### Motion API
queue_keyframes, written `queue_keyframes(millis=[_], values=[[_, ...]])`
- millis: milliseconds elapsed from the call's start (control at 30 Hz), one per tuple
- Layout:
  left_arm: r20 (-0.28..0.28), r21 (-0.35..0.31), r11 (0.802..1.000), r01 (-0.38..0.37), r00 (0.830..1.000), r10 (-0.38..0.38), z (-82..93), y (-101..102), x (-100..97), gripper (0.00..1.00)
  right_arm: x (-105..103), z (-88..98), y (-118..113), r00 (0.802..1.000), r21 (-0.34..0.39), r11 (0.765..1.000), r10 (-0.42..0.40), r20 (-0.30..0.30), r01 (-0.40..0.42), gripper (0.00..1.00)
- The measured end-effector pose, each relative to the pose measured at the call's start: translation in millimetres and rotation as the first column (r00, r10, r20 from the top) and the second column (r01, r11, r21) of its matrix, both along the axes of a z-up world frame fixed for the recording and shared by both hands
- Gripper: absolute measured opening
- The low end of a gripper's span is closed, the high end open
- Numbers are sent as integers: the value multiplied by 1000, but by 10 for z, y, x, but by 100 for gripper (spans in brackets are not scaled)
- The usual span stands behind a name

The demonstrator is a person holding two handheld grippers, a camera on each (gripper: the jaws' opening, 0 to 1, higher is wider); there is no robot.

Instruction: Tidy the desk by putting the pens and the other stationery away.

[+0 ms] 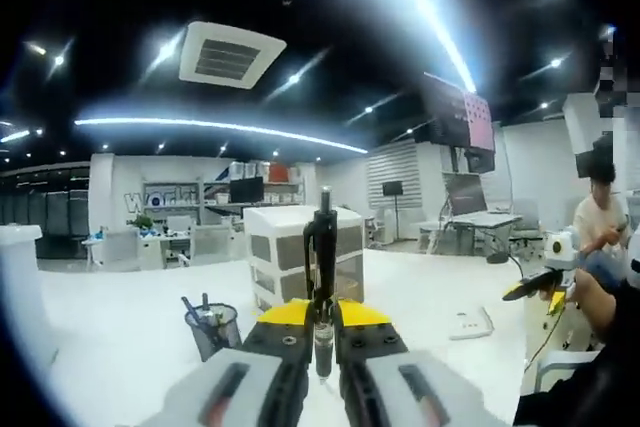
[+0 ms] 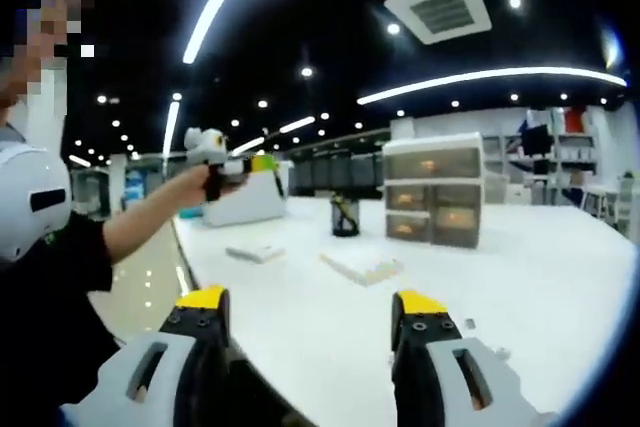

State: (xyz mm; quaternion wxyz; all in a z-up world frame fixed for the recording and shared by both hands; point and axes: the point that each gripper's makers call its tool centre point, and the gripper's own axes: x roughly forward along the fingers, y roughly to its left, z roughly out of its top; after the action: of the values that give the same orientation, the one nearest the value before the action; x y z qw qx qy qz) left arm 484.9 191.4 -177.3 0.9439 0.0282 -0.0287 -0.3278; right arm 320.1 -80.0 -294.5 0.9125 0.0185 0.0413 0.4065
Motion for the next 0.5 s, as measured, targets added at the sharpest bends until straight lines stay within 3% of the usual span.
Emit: queue_keyframes(millis=[133, 300, 500], values=[[13, 10, 1000, -12, 1000, 12, 78, 4, 155, 9, -32, -39, -59, 1000, 9, 1000, -18, -16, 18, 62], [39, 21, 999, -47, 998, 46, 186, 31, 491, 9, -75, -4, -131, 999, 54, 998, -30, -24, 31, 62], [-11, -19, 999, -40, 999, 40, 206, -41, 769, 9, -105, -42, -194, 998, 31, 998, -48, -31, 49, 62]])
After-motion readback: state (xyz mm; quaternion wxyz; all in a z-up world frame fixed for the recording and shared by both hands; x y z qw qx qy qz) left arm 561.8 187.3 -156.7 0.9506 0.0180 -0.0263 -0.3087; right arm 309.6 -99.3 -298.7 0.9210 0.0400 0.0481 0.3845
